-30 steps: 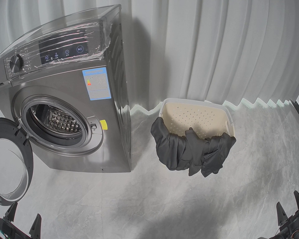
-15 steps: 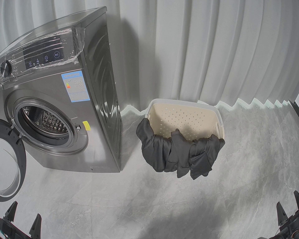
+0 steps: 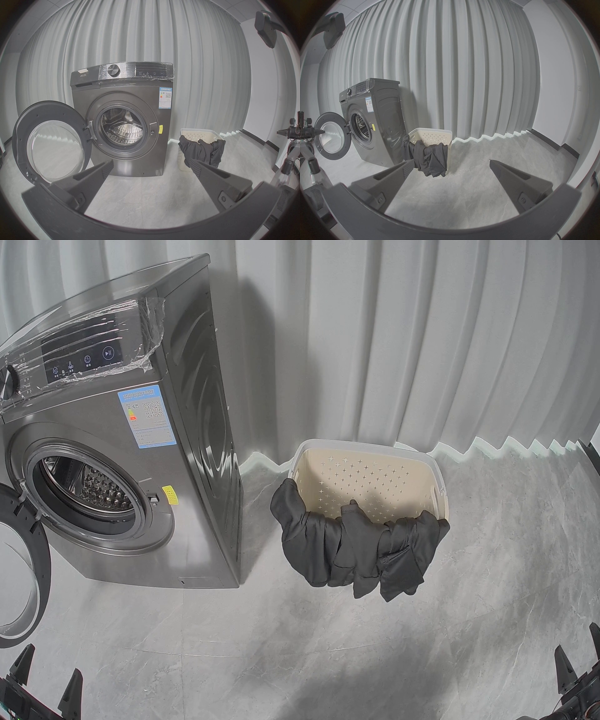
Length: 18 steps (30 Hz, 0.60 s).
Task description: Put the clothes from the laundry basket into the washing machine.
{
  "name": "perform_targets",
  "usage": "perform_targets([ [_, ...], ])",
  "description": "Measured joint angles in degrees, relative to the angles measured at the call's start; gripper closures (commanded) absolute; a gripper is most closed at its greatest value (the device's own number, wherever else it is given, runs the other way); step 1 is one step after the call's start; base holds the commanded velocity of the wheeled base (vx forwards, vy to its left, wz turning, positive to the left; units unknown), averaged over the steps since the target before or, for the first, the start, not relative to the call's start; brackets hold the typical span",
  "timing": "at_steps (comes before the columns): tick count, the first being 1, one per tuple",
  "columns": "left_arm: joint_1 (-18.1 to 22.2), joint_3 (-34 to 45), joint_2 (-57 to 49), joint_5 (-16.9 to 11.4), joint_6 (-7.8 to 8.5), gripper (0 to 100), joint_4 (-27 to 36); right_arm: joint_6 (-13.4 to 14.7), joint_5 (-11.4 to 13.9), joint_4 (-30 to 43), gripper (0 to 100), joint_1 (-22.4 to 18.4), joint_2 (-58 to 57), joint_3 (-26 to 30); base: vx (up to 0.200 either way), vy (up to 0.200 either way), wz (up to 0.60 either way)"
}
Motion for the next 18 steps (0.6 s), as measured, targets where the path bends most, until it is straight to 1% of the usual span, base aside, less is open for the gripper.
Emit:
perform_targets([
  [8, 0.0, 0.0, -0.02, -0.02, 0.04, 0, -0.02, 0.04, -0.04, -0.02, 0, -0.02, 0.0, 0.0, 0.0, -0.2, 0.0],
  [18, 0.0, 0.0, 0.0, -0.05, 0.01, 0, 0.0, 0.04, -0.06, 0.0, 0, -0.05, 0.0, 0.0, 0.0, 0.0, 0.0],
])
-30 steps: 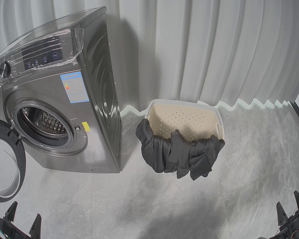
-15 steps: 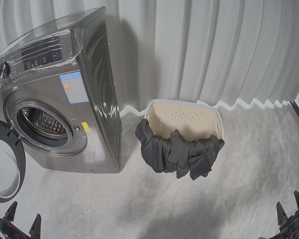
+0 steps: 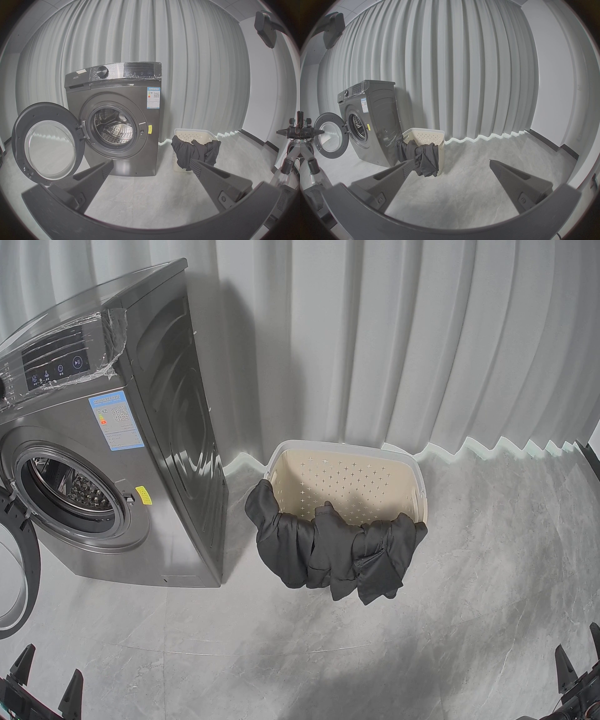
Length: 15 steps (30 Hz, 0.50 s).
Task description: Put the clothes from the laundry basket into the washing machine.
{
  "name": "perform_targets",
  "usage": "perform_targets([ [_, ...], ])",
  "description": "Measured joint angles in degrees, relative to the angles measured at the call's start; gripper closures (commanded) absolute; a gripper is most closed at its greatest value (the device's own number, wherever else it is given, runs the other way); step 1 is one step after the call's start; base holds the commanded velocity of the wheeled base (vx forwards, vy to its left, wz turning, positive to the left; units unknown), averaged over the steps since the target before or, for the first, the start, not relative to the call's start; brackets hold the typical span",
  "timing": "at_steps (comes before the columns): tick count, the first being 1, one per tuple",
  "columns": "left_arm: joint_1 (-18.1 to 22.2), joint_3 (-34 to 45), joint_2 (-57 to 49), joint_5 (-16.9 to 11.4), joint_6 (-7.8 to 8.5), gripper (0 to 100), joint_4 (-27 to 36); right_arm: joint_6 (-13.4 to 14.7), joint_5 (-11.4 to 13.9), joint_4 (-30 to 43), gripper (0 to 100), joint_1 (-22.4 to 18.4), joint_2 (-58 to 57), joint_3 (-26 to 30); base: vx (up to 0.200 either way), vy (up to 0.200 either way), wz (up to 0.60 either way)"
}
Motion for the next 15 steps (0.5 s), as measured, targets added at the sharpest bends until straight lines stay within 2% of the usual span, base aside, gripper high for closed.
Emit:
perform_targets([
  [1, 0.0, 0.0, -0.02, 0.02, -0.04, 0, -0.04, 0.0, 0.02, 0.0, 0, 0.0, 0.0, 0.0, 0.0, 0.0, 0.0],
  [10, 0.0, 0.0, -0.02, 0.09, -0.3, 0, 0.0, -0.06, 0.11, 0.0, 0, -0.02, 0.0, 0.0, 0.2, 0.0, 0.0],
  [15, -0.05, 0.0, -0.02, 0.09, -0.33, 0, 0.0, -0.88, 1.28, -1.01, 0, -0.16, 0.0, -0.15, 0.2, 0.0, 0.0],
])
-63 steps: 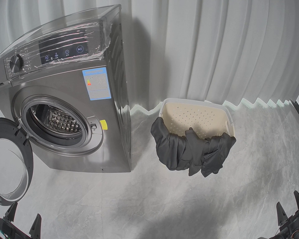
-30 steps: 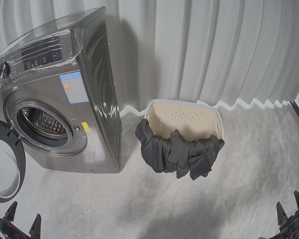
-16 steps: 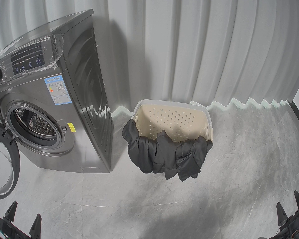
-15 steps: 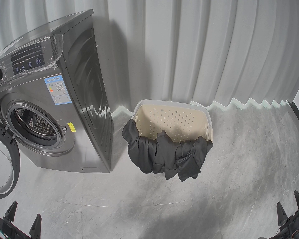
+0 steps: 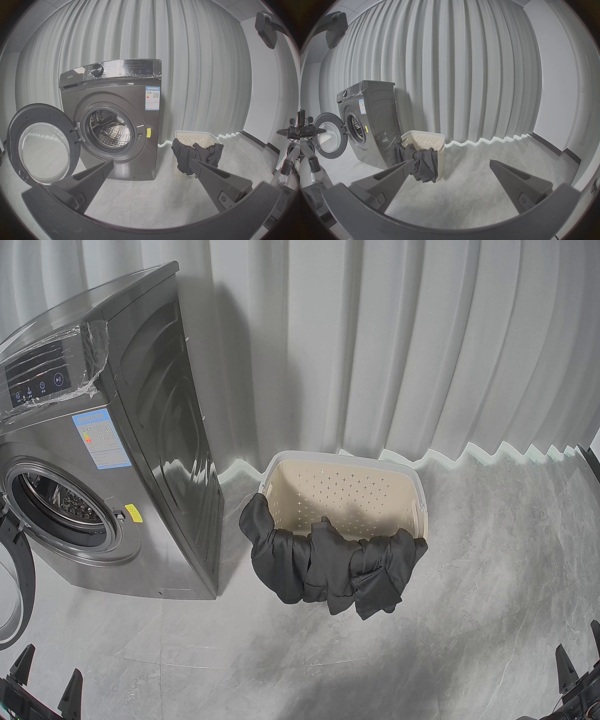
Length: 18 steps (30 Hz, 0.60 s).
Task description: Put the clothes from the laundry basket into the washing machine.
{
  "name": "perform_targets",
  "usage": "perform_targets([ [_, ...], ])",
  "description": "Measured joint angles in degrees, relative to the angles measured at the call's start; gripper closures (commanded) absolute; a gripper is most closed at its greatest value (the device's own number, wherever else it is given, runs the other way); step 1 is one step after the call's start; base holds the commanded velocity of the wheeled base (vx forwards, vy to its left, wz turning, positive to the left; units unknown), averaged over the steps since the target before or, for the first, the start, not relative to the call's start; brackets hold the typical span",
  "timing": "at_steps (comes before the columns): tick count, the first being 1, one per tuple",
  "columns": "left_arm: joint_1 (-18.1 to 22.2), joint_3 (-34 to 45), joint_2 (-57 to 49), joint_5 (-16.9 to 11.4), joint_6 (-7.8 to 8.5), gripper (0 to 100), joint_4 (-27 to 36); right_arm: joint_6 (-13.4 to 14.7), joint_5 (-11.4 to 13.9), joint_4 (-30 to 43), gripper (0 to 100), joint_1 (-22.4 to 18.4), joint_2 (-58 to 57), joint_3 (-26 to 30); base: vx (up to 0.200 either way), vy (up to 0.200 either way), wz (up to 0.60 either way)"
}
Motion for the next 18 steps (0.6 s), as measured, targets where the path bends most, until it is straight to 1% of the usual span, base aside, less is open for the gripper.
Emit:
perform_targets([
  [1, 0.0, 0.0, 0.0, 0.0, 0.02, 0, 0.0, -0.05, 0.16, -0.18, 0, 0.02, 0.0, -0.38, 0.2, 0.0, 0.0],
  [4, 0.0, 0.0, 0.0, -0.02, 0.07, 0, -0.04, -0.06, 0.62, 0.11, 0, 0.22, 0.15, -3.39, 0.0, 0.0, 0.0],
  [6, -0.02, 0.0, 0.0, -0.02, 0.11, 0, -0.02, 0.0, 1.26, 0.77, 0, 0.32, 1.28, -7.19, 0.0, 0.0, 0.0],
  [9, 0.0, 0.0, 0.02, -0.02, 0.13, 0, 0.0, 0.3, 2.52, 1.72, 0, 0.85, 4.8, -11.18, 0.0, 0.0, 0.0],
  [13, -0.02, 0.0, 0.02, -0.04, 0.16, 0, 0.0, 0.68, 4.05, 2.0, 0, 1.6, 12.04, -13.19, 0.0, 0.0, 0.0],
  [18, 0.0, 0.0, 0.02, -0.04, 0.21, 0, -0.02, 0.85, 5.5, 1.06, 0, 2.5, 24.06, -14.57, 0.0, 0.0, 0.0],
])
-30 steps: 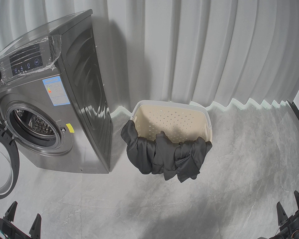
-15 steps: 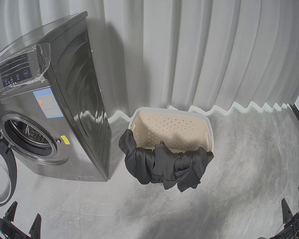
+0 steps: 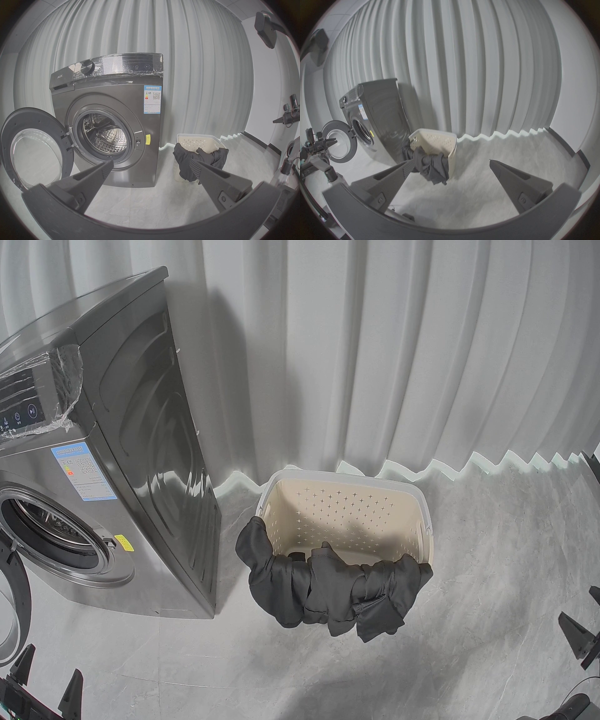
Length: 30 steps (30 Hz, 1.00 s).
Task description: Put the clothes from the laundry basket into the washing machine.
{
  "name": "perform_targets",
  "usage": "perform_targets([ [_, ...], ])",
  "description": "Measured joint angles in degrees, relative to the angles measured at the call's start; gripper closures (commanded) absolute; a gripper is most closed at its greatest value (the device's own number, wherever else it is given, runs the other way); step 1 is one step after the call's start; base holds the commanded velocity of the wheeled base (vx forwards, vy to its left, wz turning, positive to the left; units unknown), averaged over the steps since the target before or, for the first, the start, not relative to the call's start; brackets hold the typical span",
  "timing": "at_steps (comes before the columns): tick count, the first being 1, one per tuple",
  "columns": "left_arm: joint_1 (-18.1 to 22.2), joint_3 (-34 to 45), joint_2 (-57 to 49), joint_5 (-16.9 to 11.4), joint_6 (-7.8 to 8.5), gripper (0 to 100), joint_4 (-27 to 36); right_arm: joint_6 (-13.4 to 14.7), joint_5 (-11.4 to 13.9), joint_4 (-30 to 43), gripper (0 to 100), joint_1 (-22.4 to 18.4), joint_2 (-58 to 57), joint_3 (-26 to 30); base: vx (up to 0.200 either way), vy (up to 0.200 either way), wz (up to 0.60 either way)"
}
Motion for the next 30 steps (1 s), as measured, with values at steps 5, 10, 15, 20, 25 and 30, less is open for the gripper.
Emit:
perform_targets([
  [5, 0.05, 0.0, 0.0, -0.05, 0.04, 0, 0.02, 0.1, 0.55, -0.91, 0, 0.91, 11.89, -1.91, 0.0, 0.0, 0.0],
  [10, 0.02, 0.0, 0.0, -0.02, -0.02, 0, 0.02, 0.37, 0.71, -3.46, 0, 2.51, 23.87, -4.28, 0.0, 0.0, 0.0],
  [15, 0.02, 0.0, 0.0, -0.05, -0.11, 0, 0.0, 2.04, 0.79, -6.94, 0, 5.18, 34.1, -5.69, 0.0, 0.0, 0.0],
  [20, 0.0, 0.0, 0.0, -0.02, -0.27, 0, 0.0, 5.73, -0.62, -11.62, 0, 8.83, 44.65, -6.66, 0.0, 0.0, 0.0],
  [25, 0.0, 0.0, 0.0, 0.01, -0.35, 0, 0.02, 7.2, -3.86, -18.41, 0, 11.06, 54.36, -7.47, 0.0, 0.0, 0.0],
  [30, 0.0, 0.0, -0.02, 0.04, -0.38, 0, 0.02, 10.58, -5.83, -25.64, 0, 12.87, 62.96, -8.3, 0.0, 0.0, 0.0],
])
